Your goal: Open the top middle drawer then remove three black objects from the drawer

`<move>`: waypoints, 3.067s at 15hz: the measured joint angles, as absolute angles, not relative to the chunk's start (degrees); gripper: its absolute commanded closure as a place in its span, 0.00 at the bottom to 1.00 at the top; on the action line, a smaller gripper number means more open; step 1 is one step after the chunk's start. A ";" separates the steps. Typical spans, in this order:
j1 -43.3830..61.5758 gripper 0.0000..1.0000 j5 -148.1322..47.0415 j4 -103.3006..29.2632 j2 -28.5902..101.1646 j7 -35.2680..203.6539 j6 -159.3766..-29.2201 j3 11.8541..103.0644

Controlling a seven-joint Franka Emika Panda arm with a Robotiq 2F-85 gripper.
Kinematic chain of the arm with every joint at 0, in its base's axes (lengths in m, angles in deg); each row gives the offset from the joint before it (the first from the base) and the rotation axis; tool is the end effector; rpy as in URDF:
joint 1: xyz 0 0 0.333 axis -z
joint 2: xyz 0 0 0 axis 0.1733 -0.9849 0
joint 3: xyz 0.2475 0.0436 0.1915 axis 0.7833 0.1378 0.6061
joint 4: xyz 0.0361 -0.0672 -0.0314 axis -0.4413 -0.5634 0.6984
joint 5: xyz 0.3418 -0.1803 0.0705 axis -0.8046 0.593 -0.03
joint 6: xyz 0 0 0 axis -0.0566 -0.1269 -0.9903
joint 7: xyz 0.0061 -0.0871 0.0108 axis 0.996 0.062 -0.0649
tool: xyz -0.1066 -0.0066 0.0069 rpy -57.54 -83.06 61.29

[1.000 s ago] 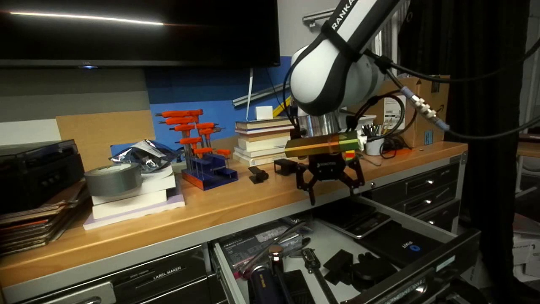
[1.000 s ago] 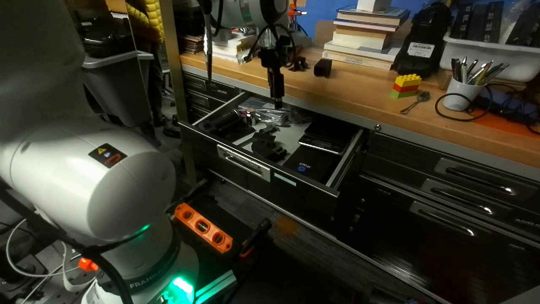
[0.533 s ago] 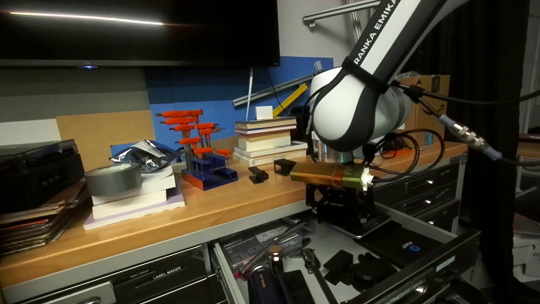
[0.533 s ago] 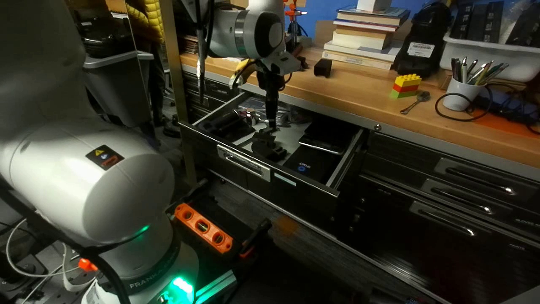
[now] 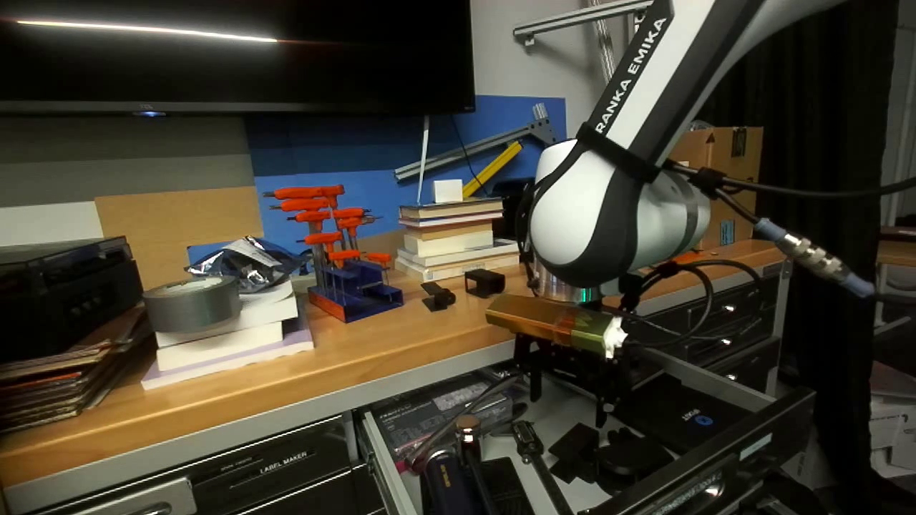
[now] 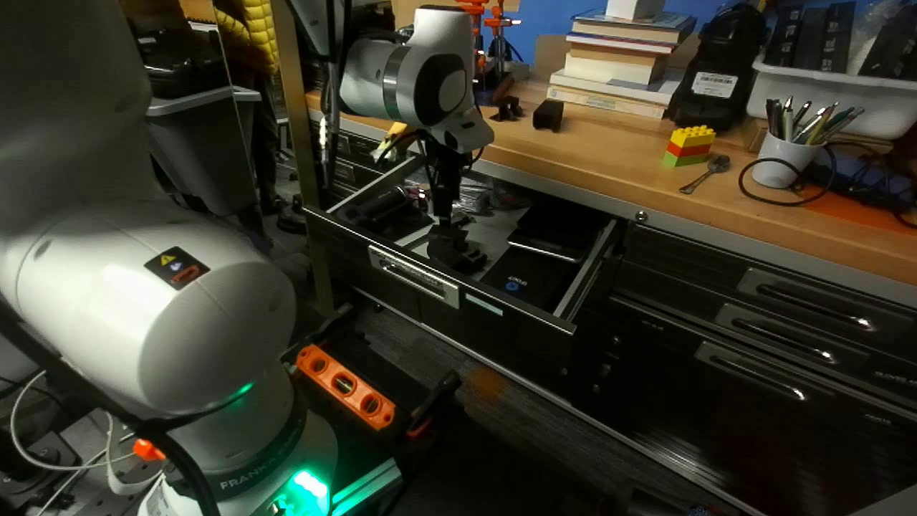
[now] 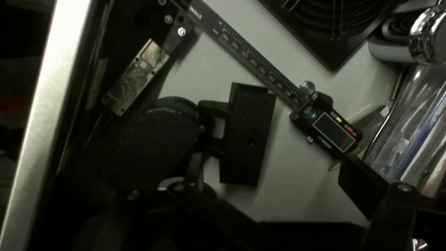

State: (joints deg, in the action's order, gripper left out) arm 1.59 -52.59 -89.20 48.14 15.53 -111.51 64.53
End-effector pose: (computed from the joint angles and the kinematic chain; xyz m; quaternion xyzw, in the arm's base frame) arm 0.4578 0.0940 0.2507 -0.8614 0.5074 -0.0178 0.0140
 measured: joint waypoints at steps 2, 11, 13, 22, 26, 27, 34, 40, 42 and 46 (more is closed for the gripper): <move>1.49 0.00 -55.20 -89.31 47.22 16.01 -112.71 65.91; 1.28 0.00 -63.88 -88.95 42.65 20.89 -116.55 67.96; 1.41 0.00 -64.60 -88.72 42.03 21.70 -116.85 67.93; 1.59 0.00 -64.79 -87.39 41.49 22.63 -116.96 66.88; 1.55 0.00 -63.66 -87.39 41.43 22.58 -116.96 65.62; 1.54 0.00 -63.14 -87.39 41.40 22.54 -116.96 65.26; 1.50 0.00 -61.15 -87.40 40.70 22.35 -116.94 63.88; 1.50 0.00 -62.00 -87.34 39.99 22.49 -116.90 64.30; 1.50 0.00 -62.57 -87.23 39.81 22.59 -116.90 64.59; 1.50 0.00 -64.05 -86.51 39.13 23.18 -116.90 65.15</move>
